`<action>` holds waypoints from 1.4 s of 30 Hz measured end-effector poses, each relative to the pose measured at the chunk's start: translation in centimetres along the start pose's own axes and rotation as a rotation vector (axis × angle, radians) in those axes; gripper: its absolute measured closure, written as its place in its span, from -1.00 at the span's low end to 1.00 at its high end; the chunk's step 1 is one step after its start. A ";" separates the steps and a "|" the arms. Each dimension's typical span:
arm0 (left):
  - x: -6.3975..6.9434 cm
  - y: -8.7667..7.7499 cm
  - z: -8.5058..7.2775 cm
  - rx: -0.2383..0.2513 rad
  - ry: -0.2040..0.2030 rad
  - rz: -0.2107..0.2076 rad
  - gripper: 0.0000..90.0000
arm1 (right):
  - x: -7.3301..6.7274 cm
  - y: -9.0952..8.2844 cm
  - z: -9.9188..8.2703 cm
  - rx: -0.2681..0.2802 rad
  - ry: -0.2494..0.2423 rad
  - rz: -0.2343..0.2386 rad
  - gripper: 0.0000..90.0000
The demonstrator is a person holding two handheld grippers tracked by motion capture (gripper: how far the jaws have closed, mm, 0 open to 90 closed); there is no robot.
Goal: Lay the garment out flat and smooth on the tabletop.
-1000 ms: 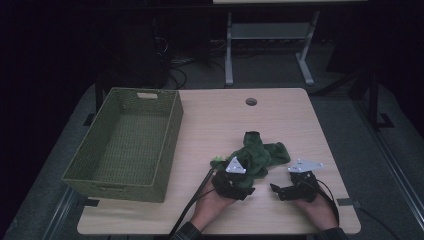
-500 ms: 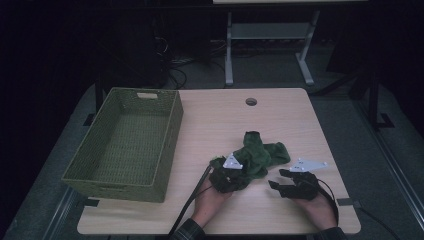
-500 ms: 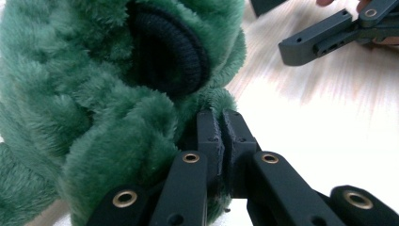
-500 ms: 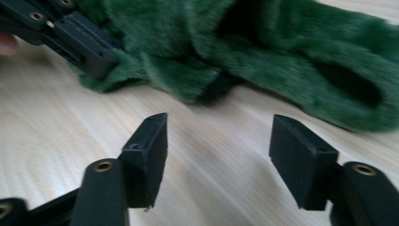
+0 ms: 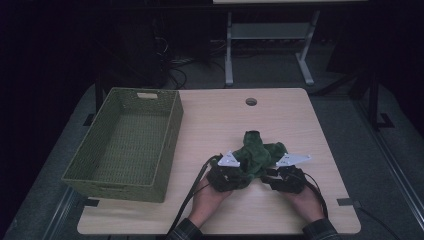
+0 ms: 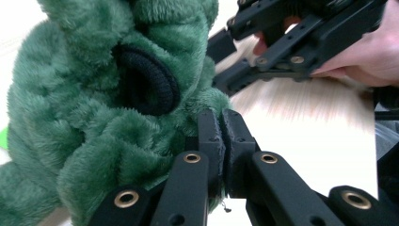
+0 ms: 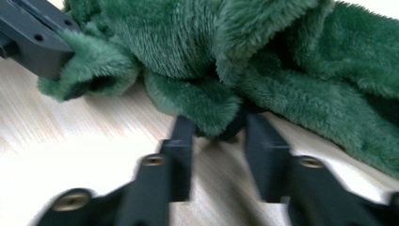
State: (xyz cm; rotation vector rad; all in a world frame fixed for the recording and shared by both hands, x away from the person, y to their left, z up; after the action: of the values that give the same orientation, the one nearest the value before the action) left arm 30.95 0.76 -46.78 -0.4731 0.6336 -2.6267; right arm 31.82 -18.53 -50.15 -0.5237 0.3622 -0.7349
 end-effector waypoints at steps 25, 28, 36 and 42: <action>-3.6 -7.3 0.5 0.098 -0.068 0.050 0.95 | 0.8 -3.6 0.9 0.048 0.012 0.010 0.83; -4.0 -7.9 -0.2 0.106 -0.085 0.053 0.95 | 1.1 -4.3 0.8 0.051 0.003 -0.004 0.84; -3.8 -8.1 -1.8 0.077 -0.113 0.046 0.95 | 1.9 -6.4 0.0 0.056 0.040 -0.015 0.85; -4.5 -7.4 -3.4 0.042 -0.120 0.086 0.91 | 1.6 -6.6 -1.0 0.024 0.048 -0.012 0.84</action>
State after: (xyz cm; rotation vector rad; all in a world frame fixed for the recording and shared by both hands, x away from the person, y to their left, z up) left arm 31.29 10.02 -46.99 -0.5729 0.5477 -2.5042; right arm 28.90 -24.15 -47.40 -0.4862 0.3947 -0.7631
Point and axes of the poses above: each handheld gripper's, and its own axes: y roughly forward along the jaws, z roughly out of its top, x roughly to its right, the point moved 4 cm from there along y, roughly forward along the jaws, and after that the axes turned 8 degrees about x, right-handed, at the moved point
